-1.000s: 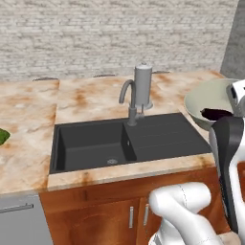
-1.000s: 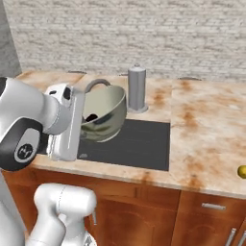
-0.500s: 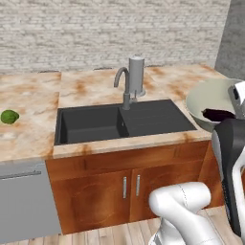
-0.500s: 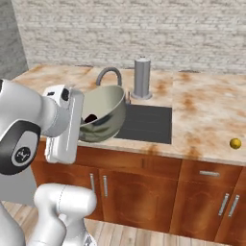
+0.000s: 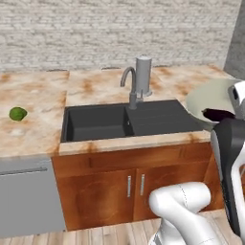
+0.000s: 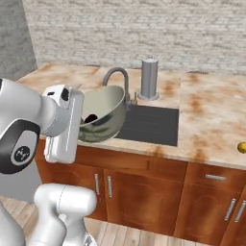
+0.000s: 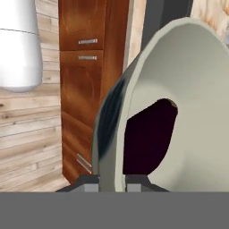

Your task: Pick the eggplant from the sink and place it in the bowl. Then pick the bowl and place it in the microwave. Then close the microwave door and press the start button.

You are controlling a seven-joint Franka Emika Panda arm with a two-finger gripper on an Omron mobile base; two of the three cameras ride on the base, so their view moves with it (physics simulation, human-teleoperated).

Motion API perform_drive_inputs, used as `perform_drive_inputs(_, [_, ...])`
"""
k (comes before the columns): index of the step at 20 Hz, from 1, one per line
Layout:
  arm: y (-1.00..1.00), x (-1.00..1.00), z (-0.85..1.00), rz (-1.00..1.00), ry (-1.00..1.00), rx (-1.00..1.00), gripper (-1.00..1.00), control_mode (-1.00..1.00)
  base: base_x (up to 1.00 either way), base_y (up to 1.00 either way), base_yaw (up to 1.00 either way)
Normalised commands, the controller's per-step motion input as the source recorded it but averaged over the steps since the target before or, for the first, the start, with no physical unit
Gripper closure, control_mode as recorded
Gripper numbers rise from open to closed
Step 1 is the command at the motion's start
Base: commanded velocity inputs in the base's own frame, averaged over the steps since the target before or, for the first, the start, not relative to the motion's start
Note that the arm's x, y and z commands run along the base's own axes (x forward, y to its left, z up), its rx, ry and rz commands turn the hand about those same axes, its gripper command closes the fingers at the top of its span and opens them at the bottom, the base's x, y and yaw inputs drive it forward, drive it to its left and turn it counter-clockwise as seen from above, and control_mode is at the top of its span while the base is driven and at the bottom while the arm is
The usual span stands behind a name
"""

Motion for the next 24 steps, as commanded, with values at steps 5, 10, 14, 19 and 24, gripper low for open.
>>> perform_drive_inputs(5, [0.00,0.00,0.00,0.00,0.00,0.00,1.00,1.00,-0.14,0.16,0.71])
perform_drive_inputs(10, [0.00,0.00,0.00,0.00,0.00,0.00,1.00,1.00,-0.20,0.00,0.76])
perform_drive_inputs(14, [0.00,0.00,0.00,0.00,0.00,0.00,1.00,1.00,-0.01,0.00,0.71])
perform_drive_inputs(19, [0.00,0.00,0.00,0.00,0.00,0.00,1.00,1.00,0.04,0.00,0.64])
perform_drive_inputs(24, [0.00,0.00,0.00,0.00,0.00,0.00,1.00,1.00,0.05,0.00,0.64])
